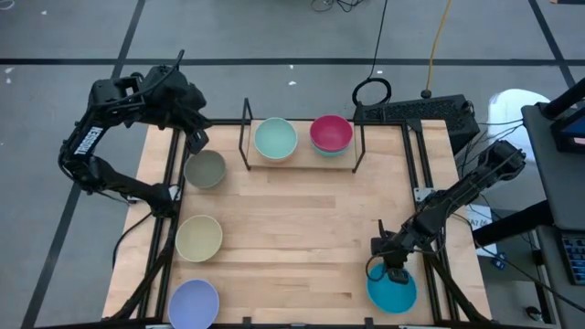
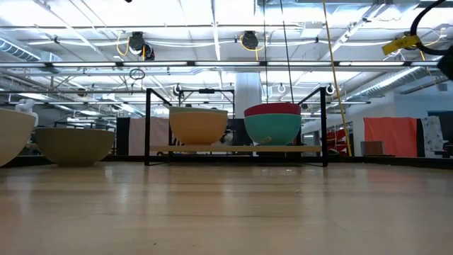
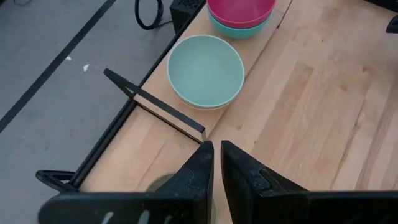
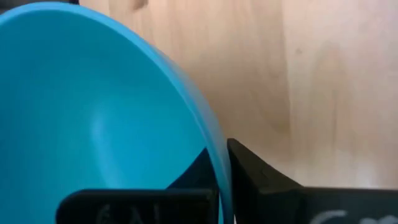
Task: Place and stack bowls onto a shelf
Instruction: Stack the blue bowl on top of the red bowl on the shelf
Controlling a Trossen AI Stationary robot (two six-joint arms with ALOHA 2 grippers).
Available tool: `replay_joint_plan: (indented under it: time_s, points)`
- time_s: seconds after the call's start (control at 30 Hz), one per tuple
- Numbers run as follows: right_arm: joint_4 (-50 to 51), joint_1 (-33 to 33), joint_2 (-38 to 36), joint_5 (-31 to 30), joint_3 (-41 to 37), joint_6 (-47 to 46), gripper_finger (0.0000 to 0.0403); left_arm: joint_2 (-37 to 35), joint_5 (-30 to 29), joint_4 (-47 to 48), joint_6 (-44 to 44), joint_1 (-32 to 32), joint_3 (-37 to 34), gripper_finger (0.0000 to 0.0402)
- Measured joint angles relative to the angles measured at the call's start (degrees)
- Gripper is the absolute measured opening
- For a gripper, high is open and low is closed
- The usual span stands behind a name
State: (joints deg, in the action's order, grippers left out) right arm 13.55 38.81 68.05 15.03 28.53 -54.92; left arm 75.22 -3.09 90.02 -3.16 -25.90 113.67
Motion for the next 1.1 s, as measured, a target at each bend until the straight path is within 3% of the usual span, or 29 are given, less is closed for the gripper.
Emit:
replay_joint_plan:
  time_s: [0.2,0.47,0.73,0.93,1.1]
  points:
    - [1.4,-5.0,-0.1,0.0,2.1,2.3,0.0003,0.0,0.0,0.0,-0.3,0.0,0.0,0.0037]
    - [23.5,-15.8,-0.2,-3.8,17.0,17.1,0.0001,0.0,0.0,0.0,-0.2,0.0,0.0,0.0037]
    - [47.5,-27.6,0.1,-17.1,35.8,27.2,0.0001,0.0,0.0,0.0,0.0,0.0,0.0,0.0037]
    - [53.3,-37.3,1.4,-25.6,47.6,32.2,0.0001,0.0,0.0,0.0,1.2,0.0,0.0,0.0037]
    - [52.9,-45.5,4.1,-26.8,56.7,39.8,0.0,0.0,0.0,0.0,1.4,0.0,0.0,0.0037]
